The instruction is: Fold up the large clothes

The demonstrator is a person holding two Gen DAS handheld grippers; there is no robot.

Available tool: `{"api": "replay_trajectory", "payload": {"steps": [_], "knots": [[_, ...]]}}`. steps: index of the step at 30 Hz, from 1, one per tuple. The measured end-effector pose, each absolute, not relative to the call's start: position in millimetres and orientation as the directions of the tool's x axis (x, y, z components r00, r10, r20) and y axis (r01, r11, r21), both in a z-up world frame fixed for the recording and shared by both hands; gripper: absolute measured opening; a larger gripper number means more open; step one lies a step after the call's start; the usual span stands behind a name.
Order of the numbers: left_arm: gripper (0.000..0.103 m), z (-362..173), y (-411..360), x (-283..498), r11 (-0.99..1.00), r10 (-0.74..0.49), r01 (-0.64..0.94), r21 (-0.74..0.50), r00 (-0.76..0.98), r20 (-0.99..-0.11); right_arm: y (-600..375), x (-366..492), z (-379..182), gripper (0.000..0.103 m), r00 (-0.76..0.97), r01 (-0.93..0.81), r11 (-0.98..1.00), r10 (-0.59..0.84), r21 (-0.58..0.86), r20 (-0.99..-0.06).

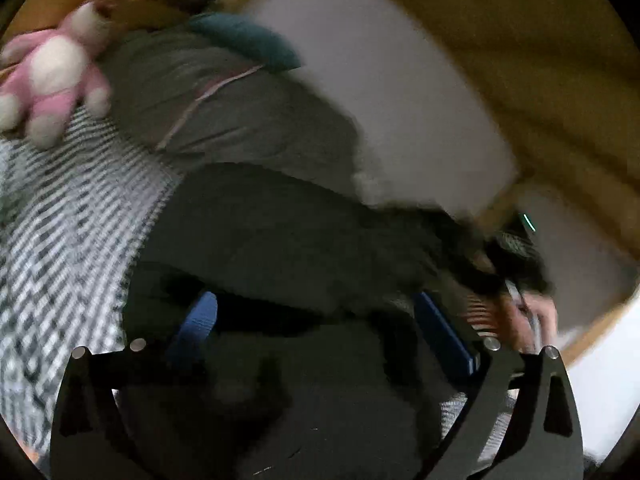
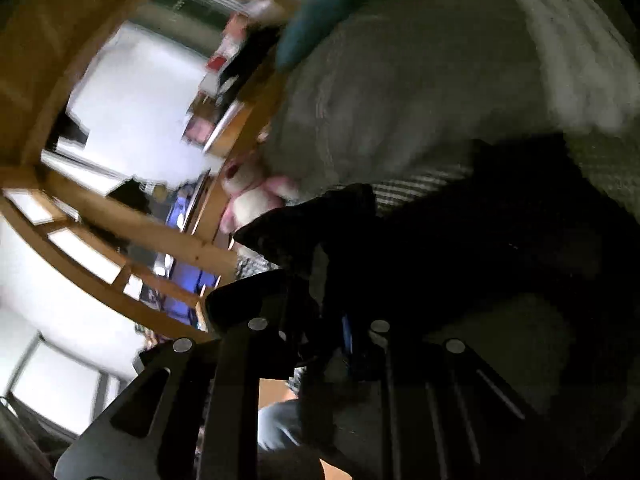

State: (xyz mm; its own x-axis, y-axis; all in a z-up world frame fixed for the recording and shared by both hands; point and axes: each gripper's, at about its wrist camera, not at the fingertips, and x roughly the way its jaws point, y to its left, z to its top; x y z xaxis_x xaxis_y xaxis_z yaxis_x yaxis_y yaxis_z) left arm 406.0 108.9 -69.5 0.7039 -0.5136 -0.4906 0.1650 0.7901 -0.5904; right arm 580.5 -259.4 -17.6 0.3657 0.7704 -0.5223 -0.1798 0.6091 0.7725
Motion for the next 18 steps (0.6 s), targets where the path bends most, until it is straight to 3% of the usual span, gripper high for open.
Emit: {"api": "replay_trajectory", "payload": {"steps": [6,9,11,13,15,18], "knots": [[0.097,-106,62,480,0.922,-0.332,0.075,-0.38,0.656,-0.678,-344,567,-149,0.017,0.381,0.048,0.588,0.737,0.808,-0.559],[0.097,-144,24,514,0.971,-0.231,0.092,-0.219,0.583,-0.779,-367,560,-180,0.02,0.384,0.085,0.574,0.735,0.814,-0.559],[0.097,-174,-1,526,0.991,-0.113,0.121,-0.056,0.542,-0.833,-375,551,-186,0.062,0.405,0.126,0.624,0.677,0.771,-0.614],[0.097,-194,-13,526,0.986,-0.008,0.143,0.083,0.543,-0.84,-383,539,-173,0.076,0.453,0.124,0.659,0.627,0.742,-0.633],[0.098,-202,-14,520,0.983,0.018,0.142,0.12,0.57,-0.821,-377,528,-146,0.1,0.51,0.107,0.788,0.48,0.606,-0.714],[0.099,-213,-10,521,0.987,0.037,0.104,0.122,0.591,-0.806,-346,520,-98,0.1,0.611,0.06,0.929,0.254,0.365,-0.749]]}}
